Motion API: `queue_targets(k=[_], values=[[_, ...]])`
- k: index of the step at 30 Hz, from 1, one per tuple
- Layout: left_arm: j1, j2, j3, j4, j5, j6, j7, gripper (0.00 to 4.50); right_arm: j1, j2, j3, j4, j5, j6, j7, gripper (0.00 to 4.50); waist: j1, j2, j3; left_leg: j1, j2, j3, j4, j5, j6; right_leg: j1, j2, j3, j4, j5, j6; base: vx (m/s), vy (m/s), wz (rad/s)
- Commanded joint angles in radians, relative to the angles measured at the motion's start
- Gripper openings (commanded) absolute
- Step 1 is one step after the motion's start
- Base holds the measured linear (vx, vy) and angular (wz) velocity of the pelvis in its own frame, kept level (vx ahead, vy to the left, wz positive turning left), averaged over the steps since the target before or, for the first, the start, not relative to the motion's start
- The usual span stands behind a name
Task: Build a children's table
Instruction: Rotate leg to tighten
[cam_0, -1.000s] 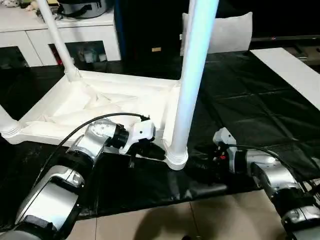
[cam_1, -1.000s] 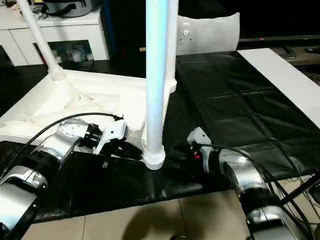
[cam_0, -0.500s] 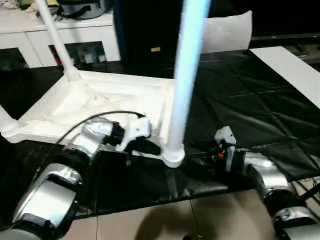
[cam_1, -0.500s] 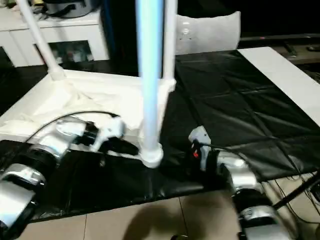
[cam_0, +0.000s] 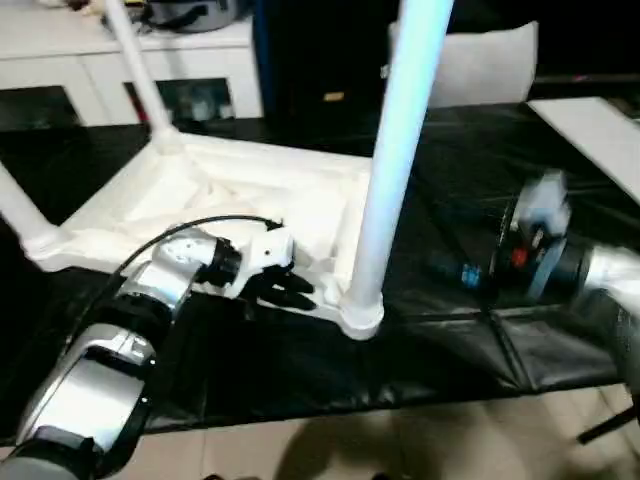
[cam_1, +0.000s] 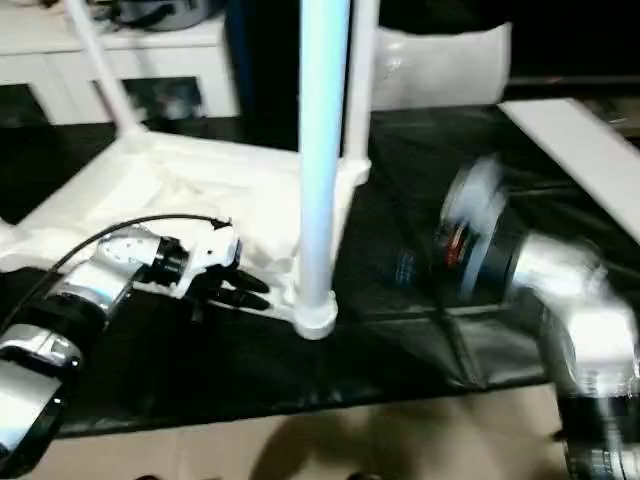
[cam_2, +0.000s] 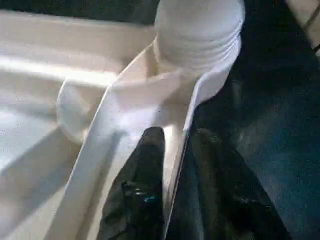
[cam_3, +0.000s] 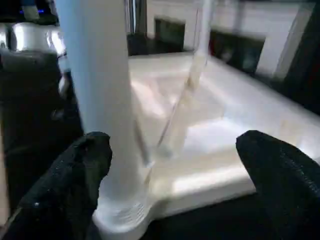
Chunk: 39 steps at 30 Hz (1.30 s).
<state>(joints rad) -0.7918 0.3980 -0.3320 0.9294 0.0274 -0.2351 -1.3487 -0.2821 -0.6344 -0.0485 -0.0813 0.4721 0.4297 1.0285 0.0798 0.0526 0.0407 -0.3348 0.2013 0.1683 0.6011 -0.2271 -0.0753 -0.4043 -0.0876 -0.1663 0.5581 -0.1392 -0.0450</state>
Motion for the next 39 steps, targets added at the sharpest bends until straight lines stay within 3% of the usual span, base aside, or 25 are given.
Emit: queue_targets(k=[1, 4, 9, 16, 24, 32, 39], values=[[-0.026, -0.01, -0.01, 0.017, 0.018, -0.02, 0.012, 1.42, -0.01, -0.024, -0.009, -0.072, 0.013, 0.042, -0.007, 4.5, 0.006, -0.015, -0.072, -0.011, 0.016, -0.002, -0.059, -0.082, 0.095, 0.074, -0.055, 0.052, -0.074, -0.367, -0.028, 0.0, 0.0, 0.0], [-0.032, -0.017, -0.033, 0.042, 0.049, -0.031, 0.01, 1.68, 0.016, -0.036, 0.017, -0.09, -0.042, 0.057, -0.012, 4.5, 0.013, -0.008, -0.068, -0.009, 0.013, -0.001, -0.06, -0.1, 0.083, 0.069, -0.058, 0.048, -0.085, -0.432, -0.001, 0.0, 0.0, 0.0], [-0.043, -0.031, -0.039, 0.088, 0.078, -0.046, 0.042, 1.8, 0.032, -0.031, 0.044, -0.096, -0.047, 0.06, -0.044, 4.5, 0.007, -0.011, -0.066, -0.008, 0.004, 0.0, -0.058, -0.126, 0.074, 0.067, -0.052, 0.04, -0.098, -0.472, 0.036, 0.0, 0.0, 0.0], [-0.066, -0.059, -0.02, 0.165, 0.077, -0.071, 0.039, 1.8, 0.059, -0.049, 0.105, -0.115, -0.091, 0.09, -0.034, 4.5, 0.009, -0.012, -0.07, -0.012, 0.007, -0.002, -0.058, -0.112, 0.08, 0.071, -0.053, 0.04, -0.094, -0.428, 0.038, 0.0, 0.0, 0.0], [-0.092, -0.064, -0.015, 0.21, 0.08, -0.074, 0.009, 1.24, 0.069, -0.046, 0.122, -0.114, -0.084, 0.09, -0.038, 4.5, 0.012, -0.007, -0.07, -0.013, 0.014, -0.005, -0.06, -0.107, 0.083, 0.073, -0.059, 0.041, -0.089, -0.398, 0.008, 0.0, 0.0, 0.0], [-0.098, -0.073, -0.008, 0.244, 0.091, -0.081, 0.002, 0.56, 0.085, -0.039, 0.146, -0.137, -0.073, 0.1, -0.02, 4.5, 0.011, -0.01, -0.07, -0.015, 0.015, -0.006, -0.06, -0.103, 0.087, 0.075, -0.06, 0.041, -0.088, -0.39, 0.009, 0.0, 0.0, 0.0], [-0.094, -0.072, -0.017, 0.264, 0.111, -0.096, 0.011, 0.17, 0.077, -0.02, 0.17, -0.071, -0.096, 0.048, -0.014, 4.5, 0.009, -0.013, -0.069, -0.015, 0.014, -0.004, -0.06, -0.104, 0.087, 0.074, -0.062, 0.041, -0.089, -0.399, 0.005, 0.0, 0.0, 0.0]])
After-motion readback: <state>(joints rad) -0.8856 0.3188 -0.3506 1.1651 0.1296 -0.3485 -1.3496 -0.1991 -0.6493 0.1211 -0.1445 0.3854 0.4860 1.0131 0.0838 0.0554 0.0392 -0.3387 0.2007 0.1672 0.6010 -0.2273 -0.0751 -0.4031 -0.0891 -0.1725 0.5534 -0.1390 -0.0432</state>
